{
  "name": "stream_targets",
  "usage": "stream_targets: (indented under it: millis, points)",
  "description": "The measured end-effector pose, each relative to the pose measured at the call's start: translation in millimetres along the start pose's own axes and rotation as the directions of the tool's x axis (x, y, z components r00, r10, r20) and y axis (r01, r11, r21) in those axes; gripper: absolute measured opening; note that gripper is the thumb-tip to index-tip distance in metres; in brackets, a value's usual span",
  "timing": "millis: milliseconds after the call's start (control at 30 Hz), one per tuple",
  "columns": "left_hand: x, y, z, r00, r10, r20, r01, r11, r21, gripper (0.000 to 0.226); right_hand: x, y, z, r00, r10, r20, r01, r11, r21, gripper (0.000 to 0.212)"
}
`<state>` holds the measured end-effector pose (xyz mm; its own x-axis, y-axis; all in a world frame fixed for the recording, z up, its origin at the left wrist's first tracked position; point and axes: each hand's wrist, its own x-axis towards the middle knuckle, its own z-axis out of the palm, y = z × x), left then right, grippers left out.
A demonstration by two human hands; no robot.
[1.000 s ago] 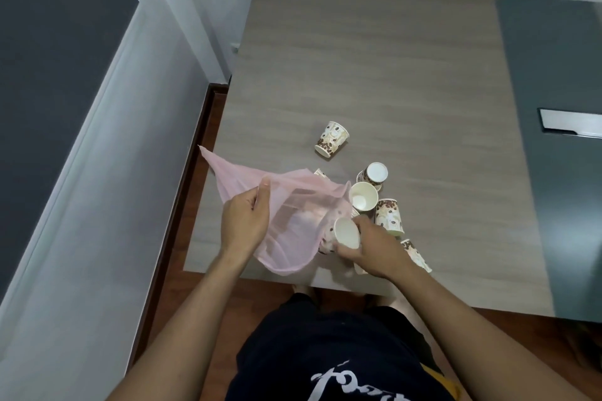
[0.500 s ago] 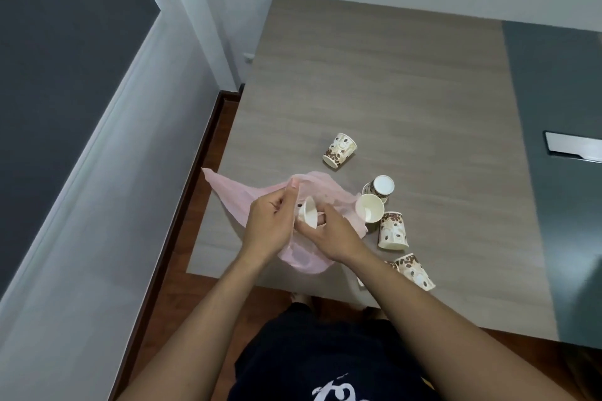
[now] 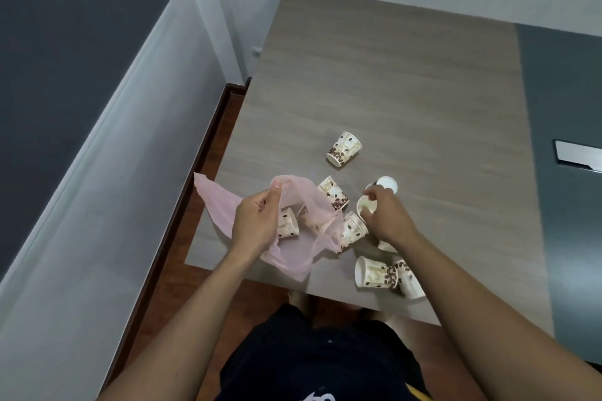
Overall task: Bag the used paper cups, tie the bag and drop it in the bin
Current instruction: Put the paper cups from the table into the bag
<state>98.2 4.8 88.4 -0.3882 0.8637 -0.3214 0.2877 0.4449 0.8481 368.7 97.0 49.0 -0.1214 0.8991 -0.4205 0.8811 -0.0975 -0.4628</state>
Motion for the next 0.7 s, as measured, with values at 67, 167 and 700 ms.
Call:
stream_targets:
  millis: [67,167,700]
  points:
    - [-2,-1,2,1.0,-0.002,0.011,0.002,1.0,0.003,0.074,7,12,3,0.992,0.015,0.126,0.012,0.978,-0.207,0.073]
    - [-4,-4,4,1.0,-0.016,0.026,0.016,0.999,0.031,0.069,14,20,11,0.975,-0.032,0.221,0.103,0.943,-0.316,0.09]
    - [-2,-12,5,1.0,-0.01,0.015,0.011,0.994,-0.107,0.062,-3,-1,-31,0.993,-0.096,-0.065,0.093,0.995,-0.048,0.079]
